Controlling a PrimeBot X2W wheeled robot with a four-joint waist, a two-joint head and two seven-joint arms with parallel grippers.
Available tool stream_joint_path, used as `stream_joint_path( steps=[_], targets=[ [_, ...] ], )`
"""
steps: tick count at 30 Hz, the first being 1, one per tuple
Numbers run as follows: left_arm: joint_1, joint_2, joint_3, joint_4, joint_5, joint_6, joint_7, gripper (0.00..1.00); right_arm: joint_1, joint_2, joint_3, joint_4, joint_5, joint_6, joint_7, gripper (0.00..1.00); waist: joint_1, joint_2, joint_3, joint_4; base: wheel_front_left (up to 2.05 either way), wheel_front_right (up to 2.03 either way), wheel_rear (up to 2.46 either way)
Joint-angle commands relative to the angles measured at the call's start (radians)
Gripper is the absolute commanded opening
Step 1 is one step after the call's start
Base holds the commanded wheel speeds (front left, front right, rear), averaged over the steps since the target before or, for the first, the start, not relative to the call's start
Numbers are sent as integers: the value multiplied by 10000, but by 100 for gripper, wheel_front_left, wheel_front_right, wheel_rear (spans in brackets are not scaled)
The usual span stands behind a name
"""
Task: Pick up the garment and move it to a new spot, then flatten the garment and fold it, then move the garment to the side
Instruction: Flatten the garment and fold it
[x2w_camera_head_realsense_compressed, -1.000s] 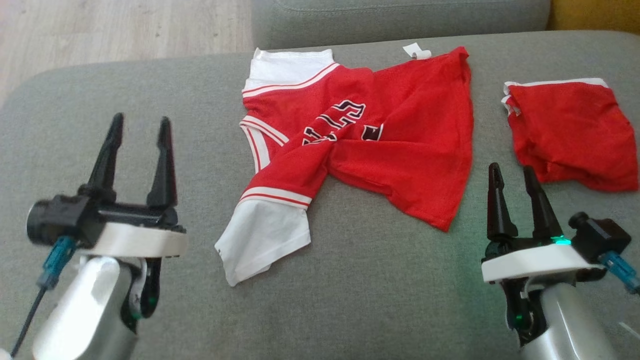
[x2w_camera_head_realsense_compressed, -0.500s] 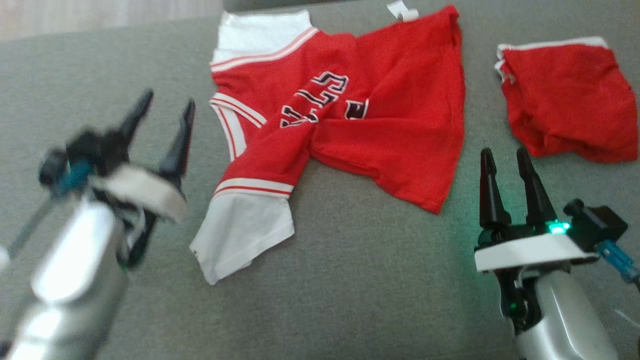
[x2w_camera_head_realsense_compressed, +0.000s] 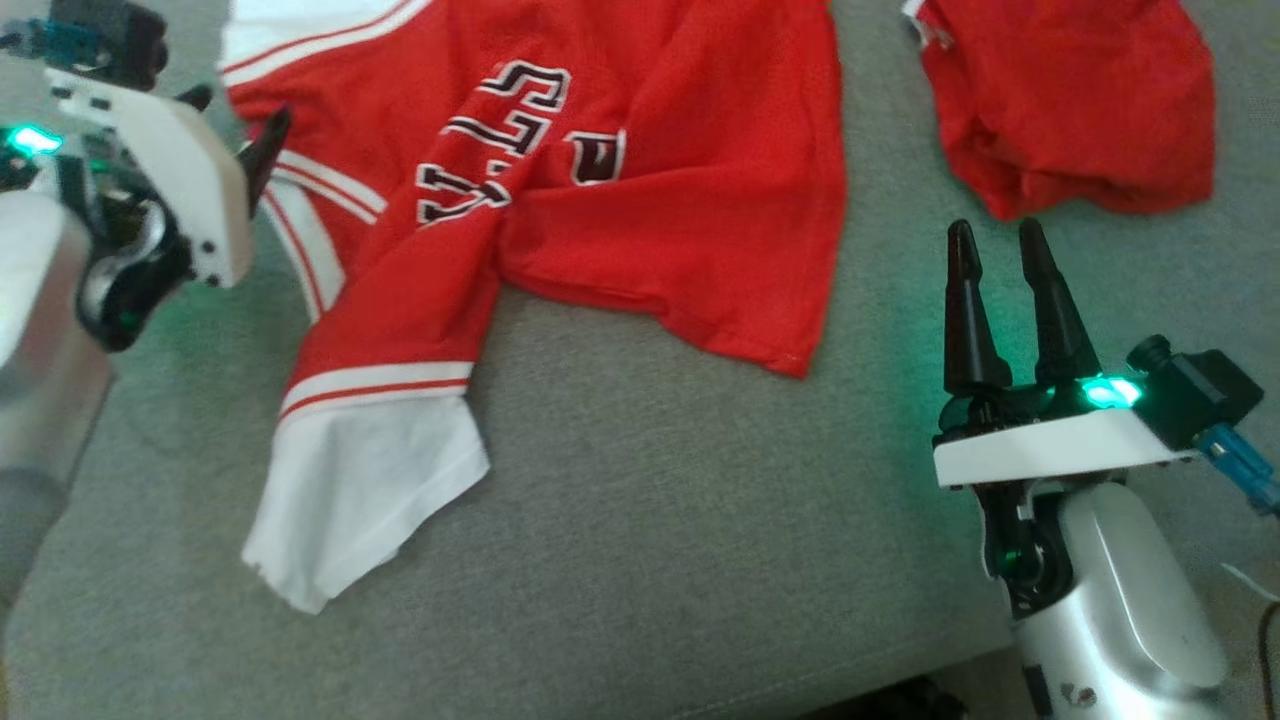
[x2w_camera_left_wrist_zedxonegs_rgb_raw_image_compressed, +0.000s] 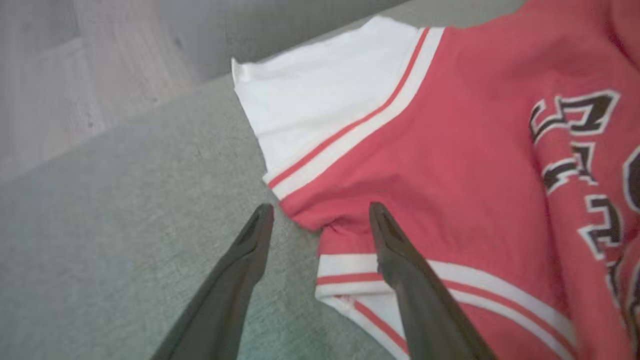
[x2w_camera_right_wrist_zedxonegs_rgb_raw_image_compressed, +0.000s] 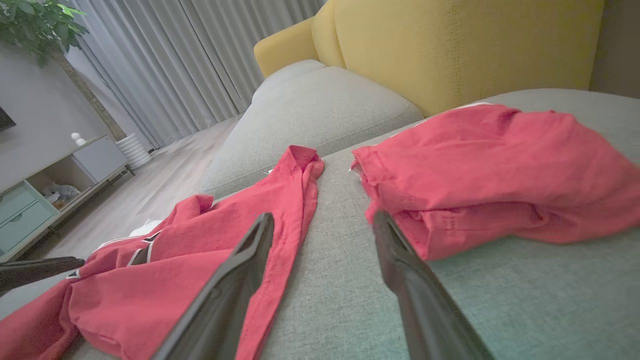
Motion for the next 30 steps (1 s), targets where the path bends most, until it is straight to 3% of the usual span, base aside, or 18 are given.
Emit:
stream_joint_path(
  steps=[1,10,11,12,13,20,30],
  targets=[
    [-556,699,108,-132,-206,20,237,100,-239,-18,241,-371,84,-7,-92,100,-3,0,267,-333,0,0,0],
    [-777,1022,-750,268,-1303,19,1247,100,-248,-18,207,-442,113,-7,-92,100,-3,0,358,-520,0,0,0],
    [-777,1037,-837,256,-1433,18,1358,84,-258,-18,203,-442,110,-7,-92,100,-3,0,364,-525,0,0,0],
    [-782,1064,-921,223,-1543,18,1439,35,-265,-18,199,-442,108,-7,-92,100,-3,0,367,-529,0,0,0],
    [-807,1112,-1013,159,-1601,18,1446,0,-269,-18,197,-443,107,-7,-92,100,-3,0,369,-531,0,0,0],
    [-1319,1369,-1036,602,-1056,53,52,0,-284,-18,222,-445,134,-7,-92,100,-3,0,368,-553,0,0,0],
    [-2691,1409,-1210,2101,585,674,-2706,0,-289,-18,338,-369,162,-7,-92,100,-3,0,255,-625,0,0,0]
  ],
)
